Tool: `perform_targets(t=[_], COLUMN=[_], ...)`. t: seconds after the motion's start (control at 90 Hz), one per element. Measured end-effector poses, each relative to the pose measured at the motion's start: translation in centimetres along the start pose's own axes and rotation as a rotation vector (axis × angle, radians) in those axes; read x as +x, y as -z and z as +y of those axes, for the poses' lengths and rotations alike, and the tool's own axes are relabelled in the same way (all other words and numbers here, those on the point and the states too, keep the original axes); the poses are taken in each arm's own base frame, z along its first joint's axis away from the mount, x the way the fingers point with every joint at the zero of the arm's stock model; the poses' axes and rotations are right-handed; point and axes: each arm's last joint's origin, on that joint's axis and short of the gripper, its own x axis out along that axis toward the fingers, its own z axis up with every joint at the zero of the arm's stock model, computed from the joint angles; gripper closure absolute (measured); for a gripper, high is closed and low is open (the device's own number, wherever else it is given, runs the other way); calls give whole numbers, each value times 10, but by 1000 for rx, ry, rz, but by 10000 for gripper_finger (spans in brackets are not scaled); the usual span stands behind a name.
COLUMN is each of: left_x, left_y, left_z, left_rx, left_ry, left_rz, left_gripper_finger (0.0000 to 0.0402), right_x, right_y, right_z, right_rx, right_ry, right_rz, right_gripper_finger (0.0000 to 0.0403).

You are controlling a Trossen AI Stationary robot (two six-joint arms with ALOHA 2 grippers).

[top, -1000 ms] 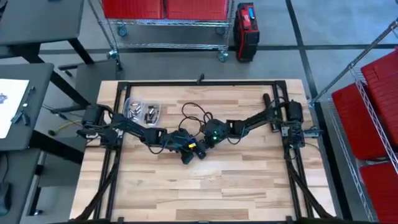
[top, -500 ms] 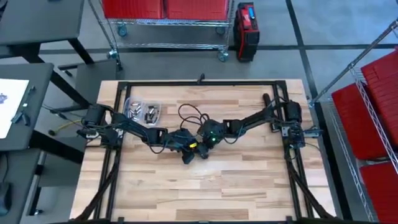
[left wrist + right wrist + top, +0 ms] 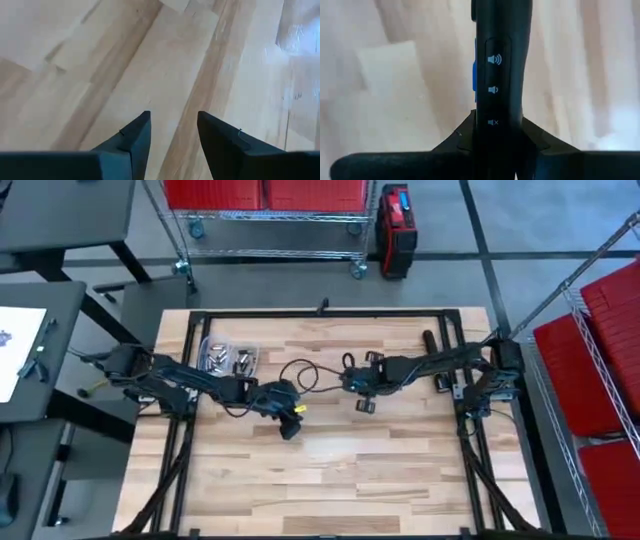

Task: Insert battery
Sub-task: Open the remote's battery compartment

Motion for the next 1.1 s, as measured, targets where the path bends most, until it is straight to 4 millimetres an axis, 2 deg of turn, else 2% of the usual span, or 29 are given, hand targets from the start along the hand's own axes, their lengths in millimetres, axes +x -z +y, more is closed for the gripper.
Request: perform_targets(t=[0.1, 0.244, 0.478, 0.611, 0.811, 1.1], left_x=[-3, -4, -4, -4, -4, -4], left_y=[-2, -2, -1, 0, 2, 1], left_z=[1, 1, 2, 2, 3, 3], left_rx=[3, 1, 4, 5, 9, 1], left_ry=[-29, -33, -42, -47, -59, -60], left_rz=[-19, -21, -7, 1, 21, 16], left_gripper_finger=[260, 260, 260, 260, 260, 260], right_x=[15, 22, 22, 19, 13, 24], right_y=[-1, -12, -18, -20, -22, -22], right_z=[21, 43, 52, 50, 47, 34], right_rx=[-46, -112, -136, -124, -108, -11], right_ry=[-16, -40, -79, -116, -217, -332], right_rz=[7, -8, -10, -21, -35, -20], right_gripper_finger=[342, 336, 211, 170, 164, 177])
